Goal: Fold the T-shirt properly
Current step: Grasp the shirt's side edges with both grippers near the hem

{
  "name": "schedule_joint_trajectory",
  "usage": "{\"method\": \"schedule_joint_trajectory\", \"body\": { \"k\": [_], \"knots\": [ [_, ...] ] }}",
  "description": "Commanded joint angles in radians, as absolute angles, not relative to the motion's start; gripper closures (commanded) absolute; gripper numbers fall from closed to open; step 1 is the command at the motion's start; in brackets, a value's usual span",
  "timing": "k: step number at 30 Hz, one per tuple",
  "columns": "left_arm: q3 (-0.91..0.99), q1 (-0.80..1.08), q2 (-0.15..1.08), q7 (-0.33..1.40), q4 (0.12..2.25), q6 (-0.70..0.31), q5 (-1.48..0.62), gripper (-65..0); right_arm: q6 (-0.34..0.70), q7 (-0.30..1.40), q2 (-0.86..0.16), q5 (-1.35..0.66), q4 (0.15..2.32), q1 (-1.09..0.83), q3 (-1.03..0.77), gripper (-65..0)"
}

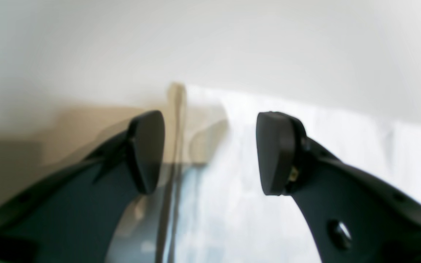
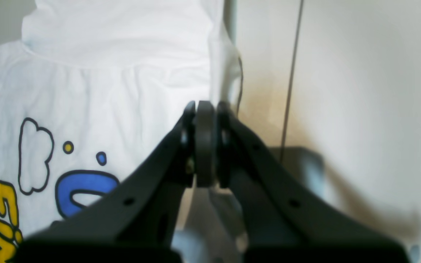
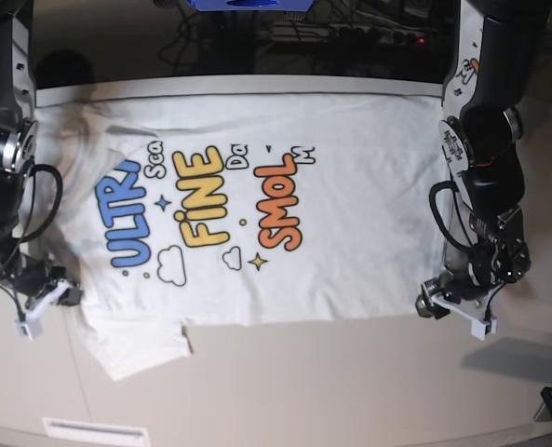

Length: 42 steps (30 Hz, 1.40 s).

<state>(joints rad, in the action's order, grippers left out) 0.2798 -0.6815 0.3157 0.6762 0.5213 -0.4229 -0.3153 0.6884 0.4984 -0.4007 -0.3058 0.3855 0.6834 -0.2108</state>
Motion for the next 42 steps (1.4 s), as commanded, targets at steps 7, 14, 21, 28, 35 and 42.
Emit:
{"method": "schedule_joint_trajectory", "body": {
  "k": [7, 14, 21, 28, 35, 42],
  "knots": [
    [0.317, -0.708, 0.309, 0.699, 0.496, -0.404, -0.298, -39.3, 0.698, 0.483, -0.418, -0.320, 0.406, 0.708, -0.209, -0.9],
    [0.311, -0.708, 0.268, 0.697, 0.499, -0.406, -0.298, -39.3, 0.698, 0.483, -0.418, -0.320, 0.406, 0.708, -0.209, -0.9],
    [0.311, -0.708, 0.265, 0.694, 0.499, -0.406, -0.297, -38.5, 0.698, 0.483, -0.418, -0.320, 0.406, 0.708, -0.209, -0.9],
    [0.311, -0.702, 0.268, 0.693, 0.499, -0.406, -0.291, -6.9, 0.698, 0.483, -0.415, -0.320, 0.406, 0.708, -0.209, -0.9],
    [0.309, -0.700, 0.271, 0.693, 0.503, -0.406, -0.288, -5.7, 0.698, 0.463, -0.410, -0.320, 0.407, 0.708, -0.209, -0.7],
    [0.308, -0.699, 0.283, 0.702, 0.515, -0.409, -0.288, 0.0, 0.698, 0.392, -0.409, -0.320, 0.407, 0.694, -0.209, -0.7]
  ]
}}
